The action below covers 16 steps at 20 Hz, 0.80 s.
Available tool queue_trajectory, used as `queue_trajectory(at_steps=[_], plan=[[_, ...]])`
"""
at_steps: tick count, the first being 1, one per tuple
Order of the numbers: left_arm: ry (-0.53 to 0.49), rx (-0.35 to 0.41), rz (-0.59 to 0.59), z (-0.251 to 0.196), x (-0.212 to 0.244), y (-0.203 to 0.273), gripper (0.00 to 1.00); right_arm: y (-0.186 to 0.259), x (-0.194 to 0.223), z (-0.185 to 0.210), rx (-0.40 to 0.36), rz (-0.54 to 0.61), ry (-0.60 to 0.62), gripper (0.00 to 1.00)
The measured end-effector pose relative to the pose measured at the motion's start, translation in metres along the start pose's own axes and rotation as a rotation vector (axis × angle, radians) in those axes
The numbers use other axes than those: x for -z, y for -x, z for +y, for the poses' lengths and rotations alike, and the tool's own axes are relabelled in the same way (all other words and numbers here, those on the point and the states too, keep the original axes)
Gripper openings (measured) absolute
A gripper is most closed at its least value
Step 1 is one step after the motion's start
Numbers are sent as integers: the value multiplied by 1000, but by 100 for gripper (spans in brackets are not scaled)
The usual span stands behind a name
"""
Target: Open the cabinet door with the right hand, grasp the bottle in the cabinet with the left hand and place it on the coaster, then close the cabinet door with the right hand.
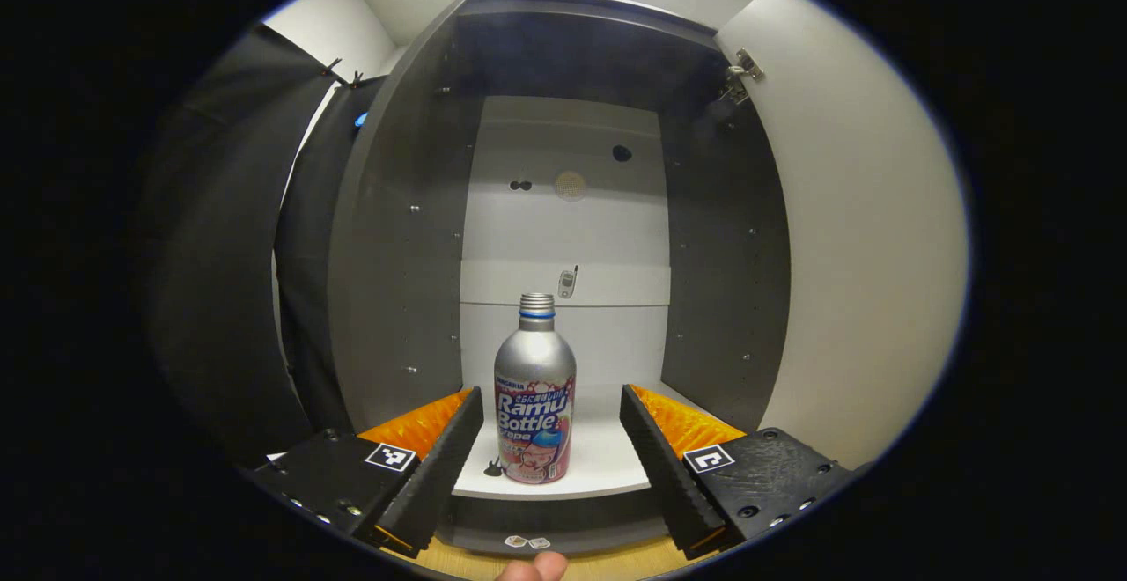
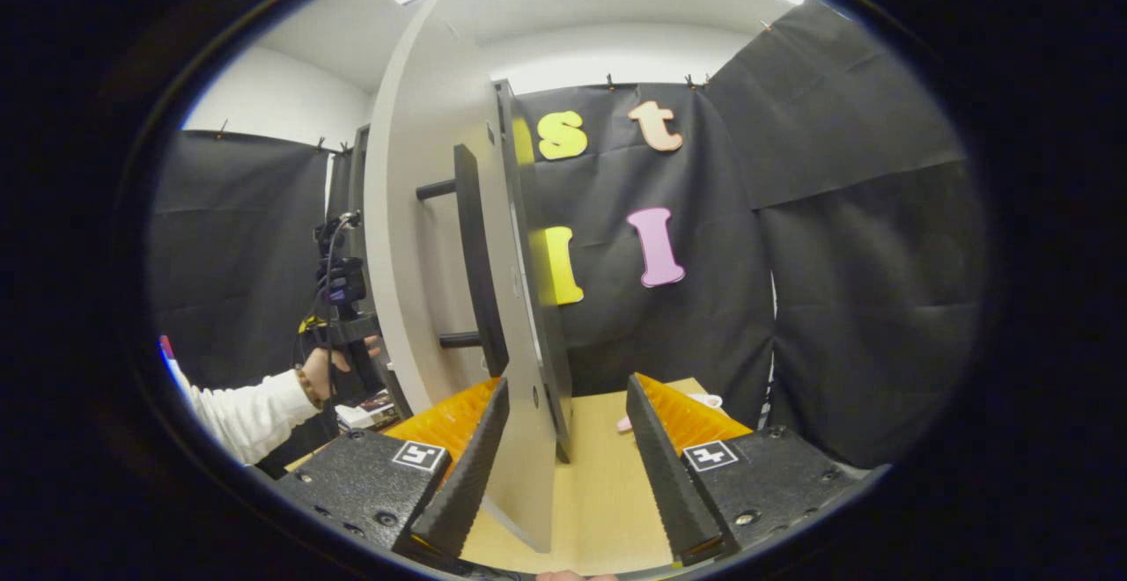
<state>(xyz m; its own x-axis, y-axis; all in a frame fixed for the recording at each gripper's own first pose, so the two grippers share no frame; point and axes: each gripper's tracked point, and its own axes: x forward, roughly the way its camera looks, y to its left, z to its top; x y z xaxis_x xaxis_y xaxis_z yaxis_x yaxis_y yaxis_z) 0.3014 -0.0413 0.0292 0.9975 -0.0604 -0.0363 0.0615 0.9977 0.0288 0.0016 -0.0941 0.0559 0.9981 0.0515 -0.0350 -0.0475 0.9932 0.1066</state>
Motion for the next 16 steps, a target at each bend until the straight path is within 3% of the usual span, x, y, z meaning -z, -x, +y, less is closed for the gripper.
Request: queue_trajectory(at_steps=[8, 12, 13, 14, 16], plan=[[-66, -53, -1, 5, 13, -40, 95, 1, -5, -7, 10, -16, 3, 84], [-46, -70, -16, 9, 13, -48, 95, 0, -6, -11, 18, -18, 1, 83], [-34, -65, -22, 8, 11, -49, 85, -1, -6, -11, 20, -14, 0, 83], [-25, -65, -30, 8, 8, -49, 95, 1, -3, -11, 21, -11, -2, 84], [-11, -70, -41, 11, 5, -49, 90, 0, -4, -11, 22, -9, -3, 84]])
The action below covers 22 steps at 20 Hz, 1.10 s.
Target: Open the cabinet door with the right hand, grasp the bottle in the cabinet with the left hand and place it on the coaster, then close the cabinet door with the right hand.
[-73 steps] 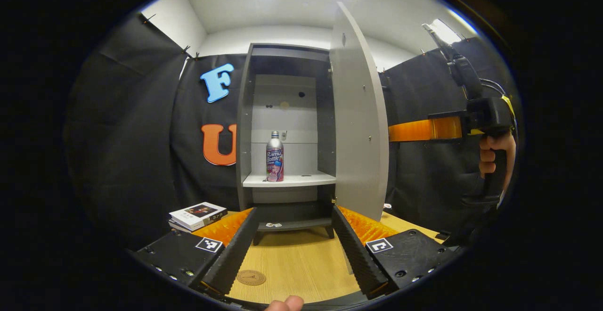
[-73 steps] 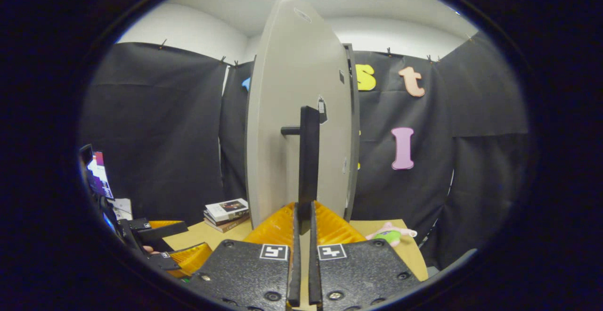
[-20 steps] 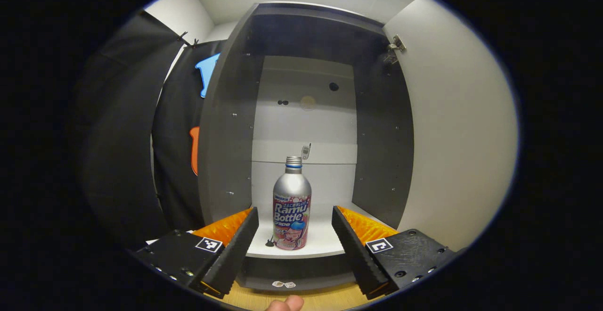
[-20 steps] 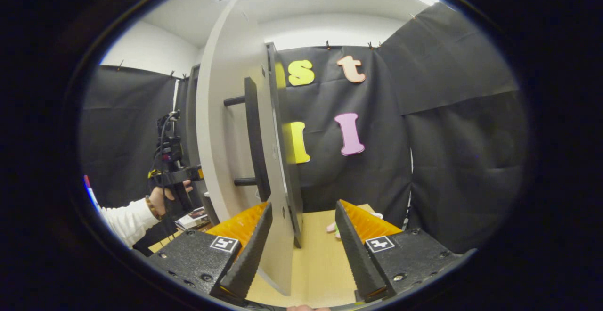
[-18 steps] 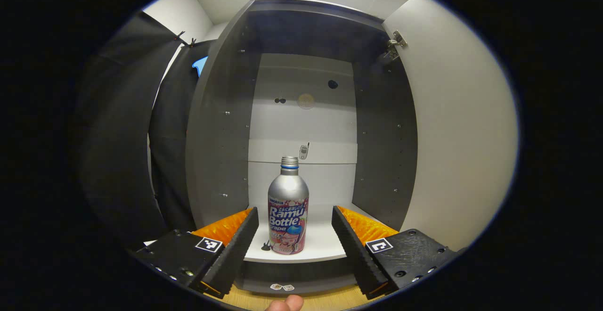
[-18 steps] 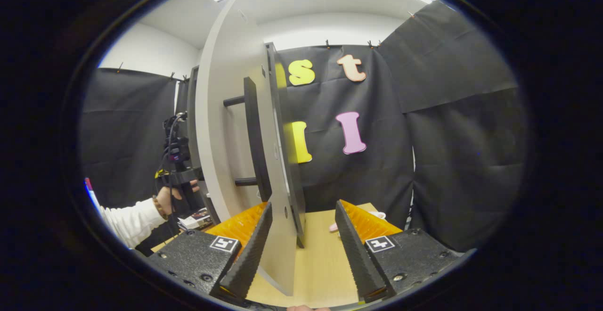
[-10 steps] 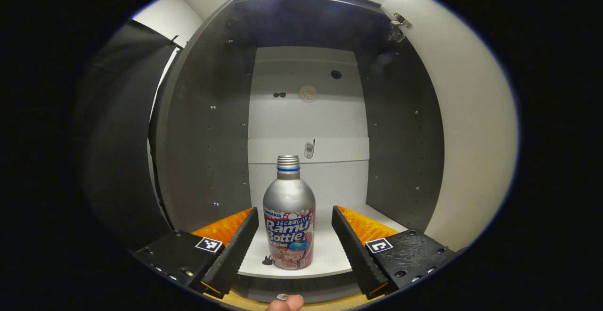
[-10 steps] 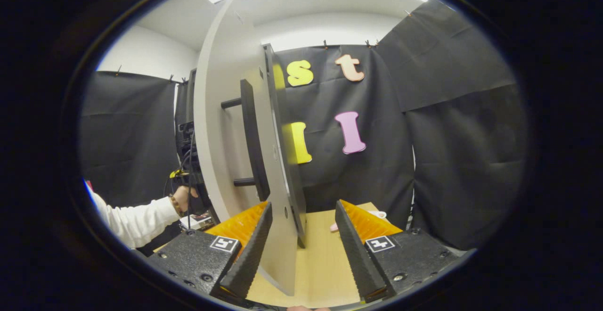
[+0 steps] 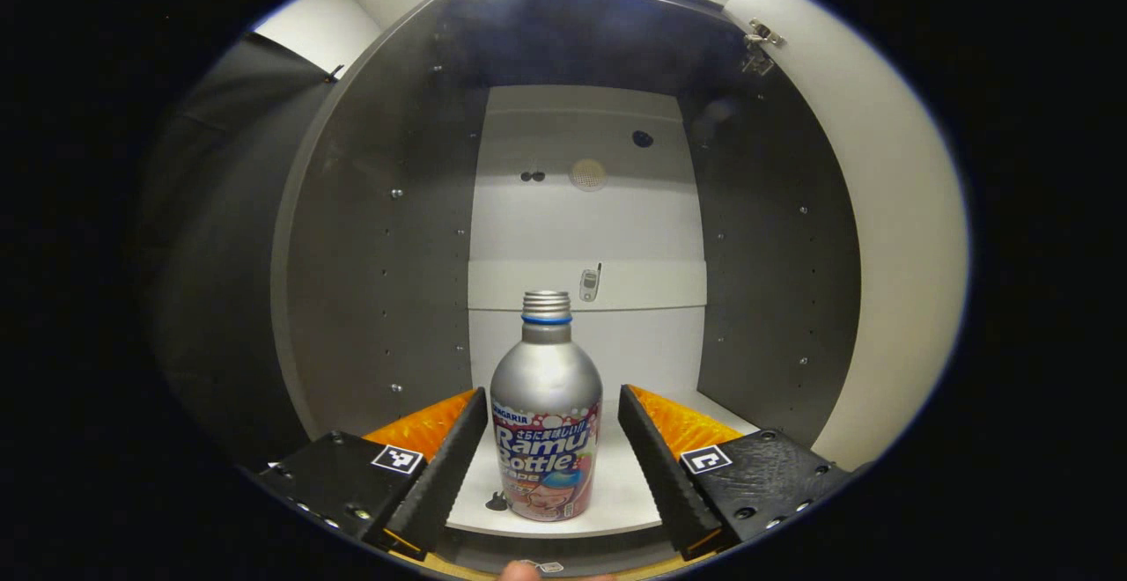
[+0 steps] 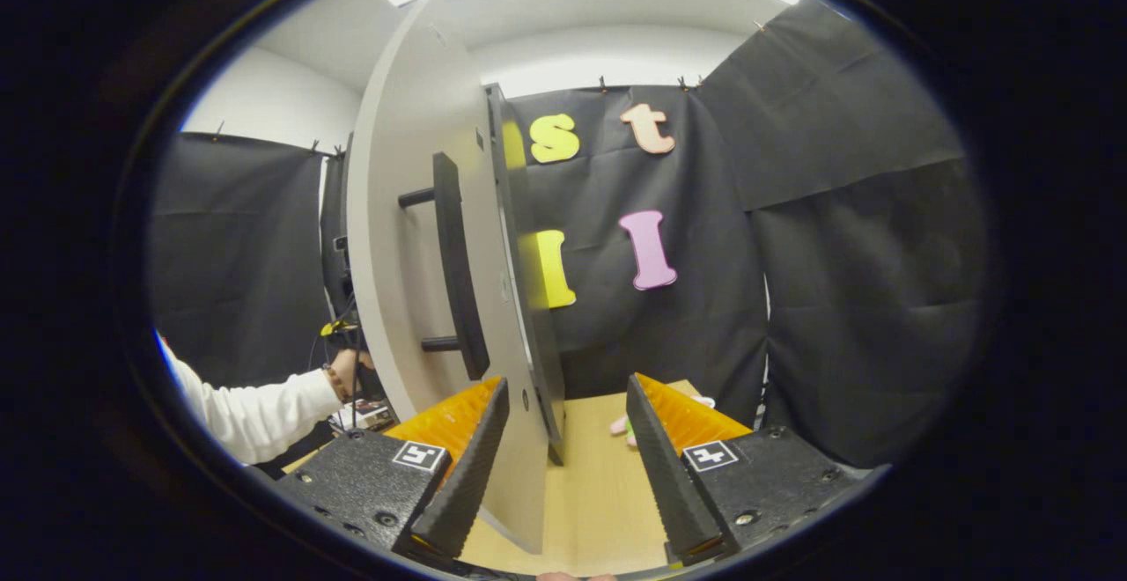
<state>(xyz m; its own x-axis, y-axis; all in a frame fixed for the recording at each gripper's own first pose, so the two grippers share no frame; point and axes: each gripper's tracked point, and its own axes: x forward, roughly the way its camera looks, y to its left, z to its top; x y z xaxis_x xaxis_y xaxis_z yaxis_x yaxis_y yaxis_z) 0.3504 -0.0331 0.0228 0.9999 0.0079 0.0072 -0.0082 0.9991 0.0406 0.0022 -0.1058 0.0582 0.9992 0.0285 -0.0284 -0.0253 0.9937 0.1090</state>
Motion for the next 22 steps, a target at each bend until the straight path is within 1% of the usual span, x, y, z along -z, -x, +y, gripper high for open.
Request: queue_trajectory(at_steps=[1, 2, 3, 7, 10, 12, 14, 17, 19, 22], plan=[[5, 0, 2, 0, 1, -1, 87, 0, -1, 0, -1, -2, 0, 84], [6, 4, 3, 0, 0, 1, 65, 0, -2, 1, -2, -5, 1, 84], [10, 5, 4, 0, 0, 1, 76, 0, -3, 2, -3, -6, 2, 84], [44, 11, -1, 6, -4, 10, 74, 1, -2, 4, -10, -8, 2, 84], [67, 27, -8, 10, -10, 27, 74, 1, 0, 7, -17, -7, -5, 84], [71, 33, -7, 13, -12, 50, 74, 2, 1, 8, -24, -10, -6, 84], [78, 49, -32, 14, -16, 73, 74, 2, 1, 9, -27, -15, -3, 84], [84, 62, -33, 19, -10, 111, 74, 2, 6, 11, -37, -7, -6, 84], [79, 54, -29, 26, -2, 133, 74, 4, 9, 13, -46, 1, -10, 84], [37, 13, -33, 43, 16, 164, 75, 6, 13, 11, -45, 9, -4, 84]])
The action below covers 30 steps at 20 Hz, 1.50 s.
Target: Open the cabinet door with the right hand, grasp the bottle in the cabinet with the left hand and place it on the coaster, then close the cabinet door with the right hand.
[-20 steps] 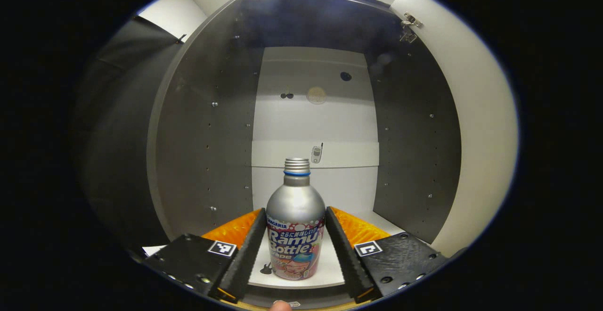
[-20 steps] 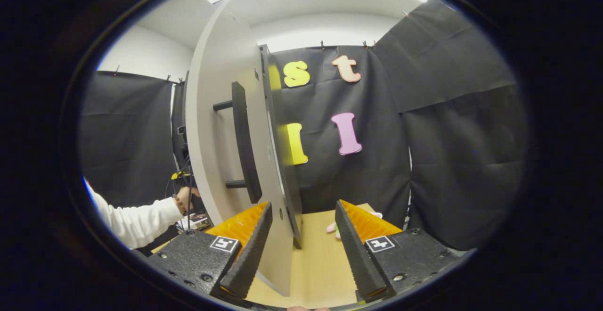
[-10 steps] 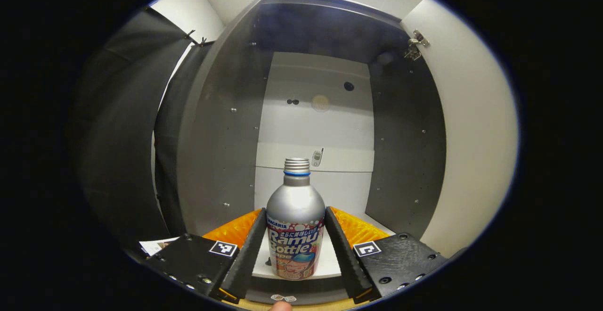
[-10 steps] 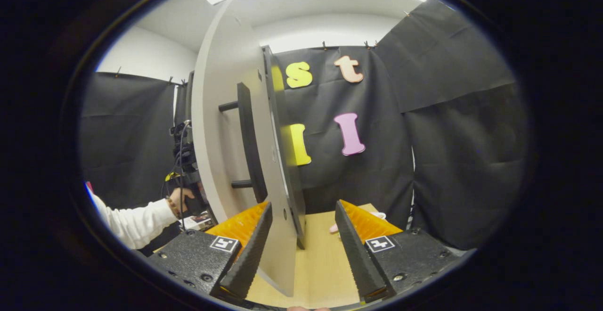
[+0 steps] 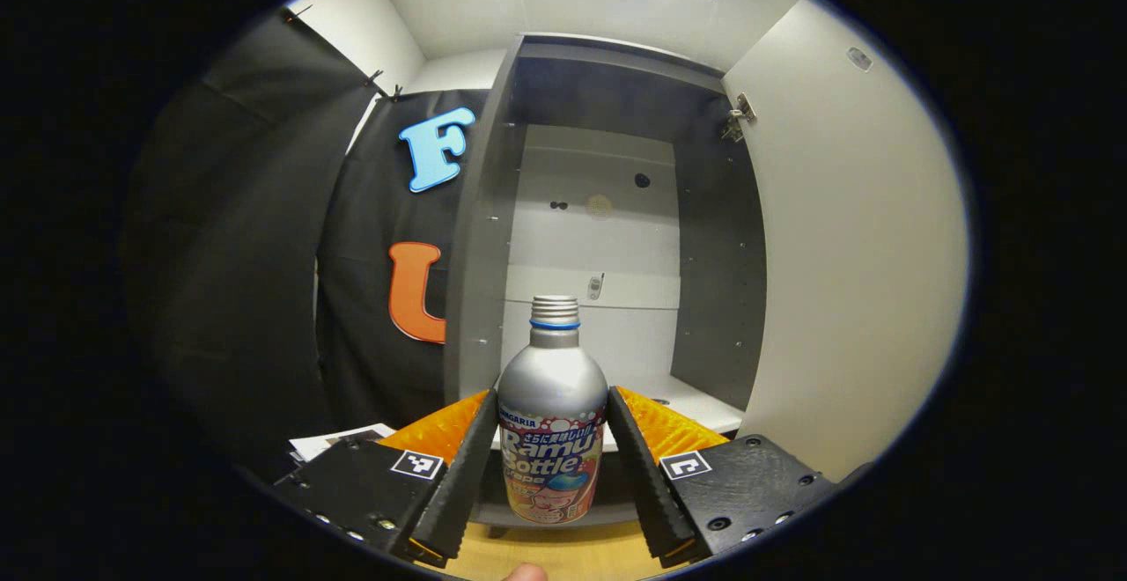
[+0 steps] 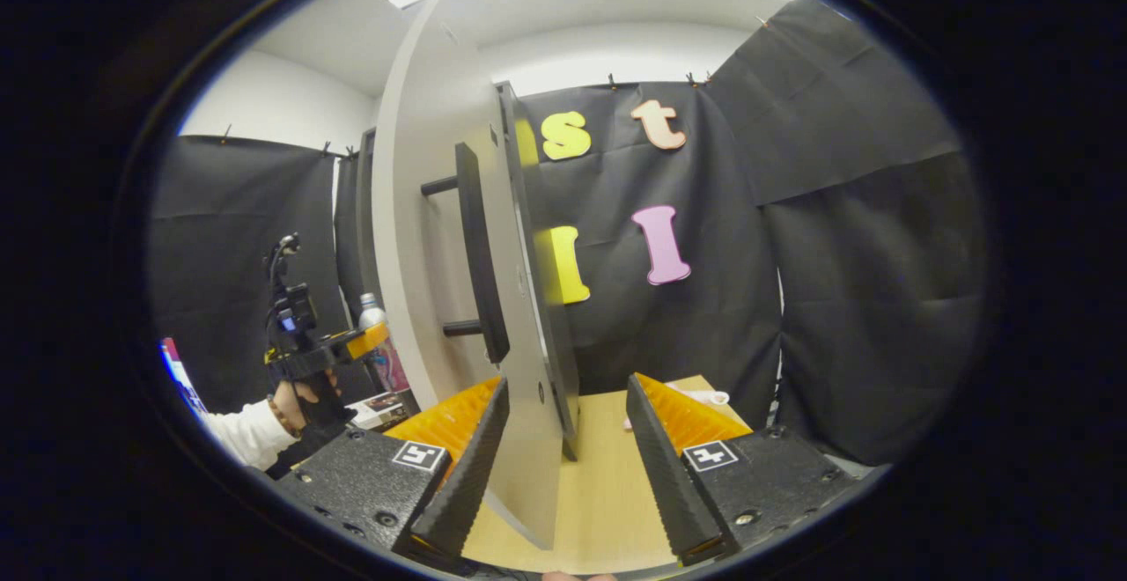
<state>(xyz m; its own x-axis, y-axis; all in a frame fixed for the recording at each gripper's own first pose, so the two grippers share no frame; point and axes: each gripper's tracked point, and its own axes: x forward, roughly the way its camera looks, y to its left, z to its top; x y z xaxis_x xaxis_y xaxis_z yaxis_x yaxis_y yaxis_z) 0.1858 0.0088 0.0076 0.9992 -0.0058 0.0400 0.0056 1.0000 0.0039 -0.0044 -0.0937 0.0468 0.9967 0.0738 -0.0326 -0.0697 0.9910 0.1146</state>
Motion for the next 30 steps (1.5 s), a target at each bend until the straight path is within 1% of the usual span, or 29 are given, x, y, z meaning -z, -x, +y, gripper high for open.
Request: queue_trajectory(at_steps=[2, 7, 10, 13, 15, 17, 19, 22, 23, 25, 27, 30], plan=[[-43, -34, 10, 12, 22, 17, 74, 2, 1, 0, 0, 1, -4, 84], [-117, -107, 83, 34, 101, 56, 74, 5, -4, 5, -12, 3, -15, 84], [-105, -146, 98, 41, 147, 77, 74, 9, -5, 10, -16, 5, -14, 84], [-74, -209, 161, 50, 196, 99, 75, 13, -8, 12, -10, 3, -14, 84], [-87, -236, 187, 56, 216, 108, 75, 13, -11, 14, -1, -3, -6, 83], [-97, -243, 200, 58, 235, 113, 75, 9, -16, 19, 3, 2, -4, 84], [-85, -250, 215, 57, 252, 117, 75, 9, -18, 24, 4, 5, 4, 84], [-87, -290, 220, 64, 267, 123, 75, 8, -14, 33, -8, 26, 0, 84], [-92, -293, 197, 64, 265, 124, 75, 8, -15, 32, 1, 26, 2, 84], [-112, -297, 207, 65, 266, 128, 74, 6, -16, 31, 5, 24, -1, 84], [-116, -298, 194, 63, 263, 132, 75, 7, -15, 31, 12, 24, -6, 84], [-103, -314, 200, 63, 265, 140, 75, 7, -14, 28, 23, 25, 0, 84]])
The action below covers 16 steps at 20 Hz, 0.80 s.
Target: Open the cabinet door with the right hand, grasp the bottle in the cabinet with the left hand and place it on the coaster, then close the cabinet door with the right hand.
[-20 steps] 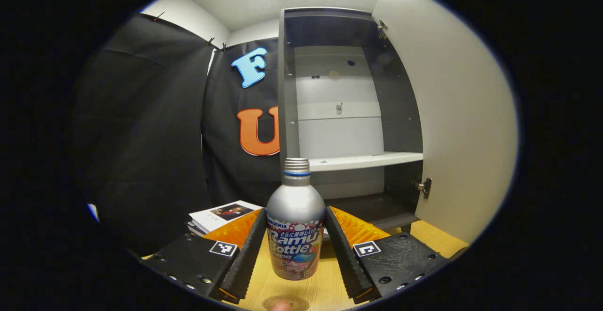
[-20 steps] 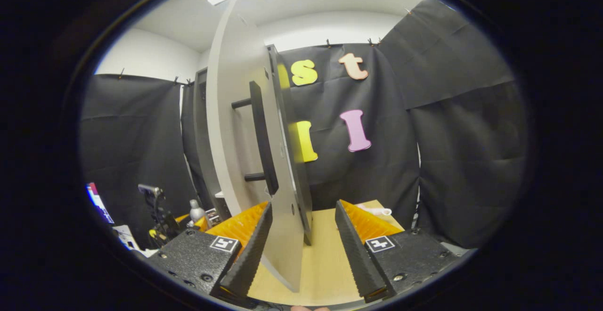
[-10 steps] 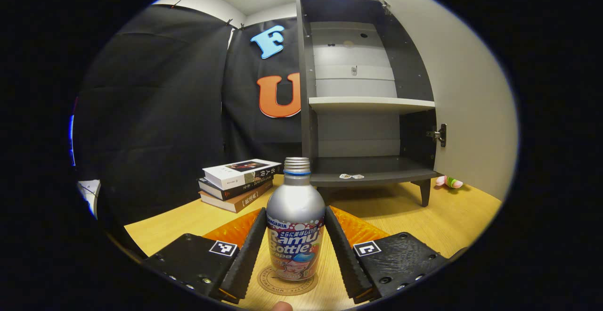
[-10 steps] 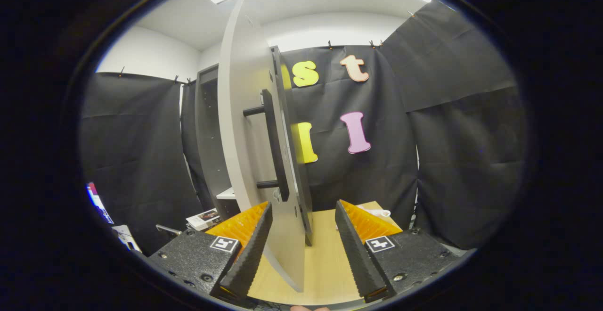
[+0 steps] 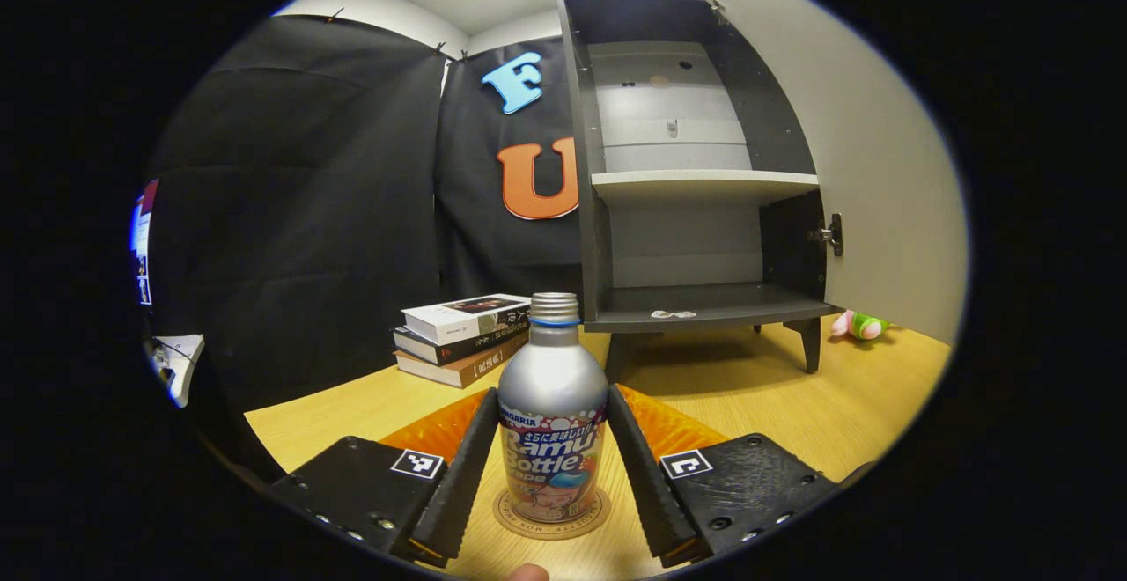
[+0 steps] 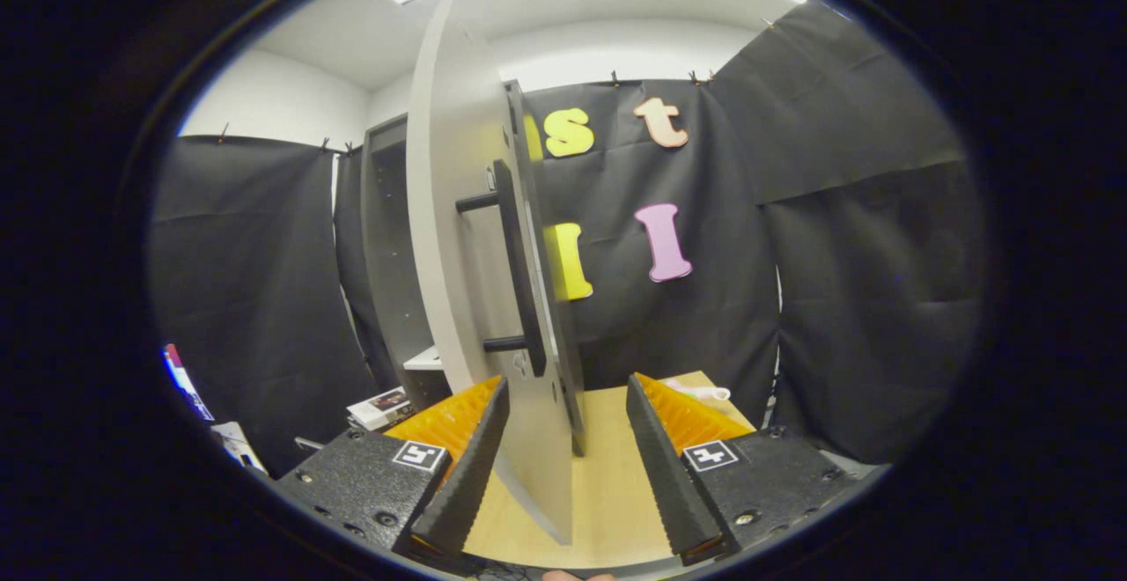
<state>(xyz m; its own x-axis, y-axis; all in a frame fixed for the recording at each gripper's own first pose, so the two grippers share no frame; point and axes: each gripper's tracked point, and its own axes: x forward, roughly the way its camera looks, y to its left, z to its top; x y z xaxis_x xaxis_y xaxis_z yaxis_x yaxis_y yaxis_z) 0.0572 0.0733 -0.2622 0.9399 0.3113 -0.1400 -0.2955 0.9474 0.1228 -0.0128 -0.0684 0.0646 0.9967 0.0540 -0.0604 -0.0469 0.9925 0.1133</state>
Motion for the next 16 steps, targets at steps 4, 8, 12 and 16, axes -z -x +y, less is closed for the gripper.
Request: queue_trajectory(at_steps=[4, 8, 12, 16], plan=[[17, -4, 8, 1, 1, 6, 74, -1, -1, -3, 6, -7, -4, 84], [22, -2, 14, 1, 4, 7, 77, -3, 1, -7, 12, -2, -4, 84], [28, 6, 21, 1, 3, 7, 87, -3, 3, -5, 4, 3, -10, 84], [4, -29, 7, 10, -6, 11, 96, -4, 4, -6, 2, -2, -5, 84]])
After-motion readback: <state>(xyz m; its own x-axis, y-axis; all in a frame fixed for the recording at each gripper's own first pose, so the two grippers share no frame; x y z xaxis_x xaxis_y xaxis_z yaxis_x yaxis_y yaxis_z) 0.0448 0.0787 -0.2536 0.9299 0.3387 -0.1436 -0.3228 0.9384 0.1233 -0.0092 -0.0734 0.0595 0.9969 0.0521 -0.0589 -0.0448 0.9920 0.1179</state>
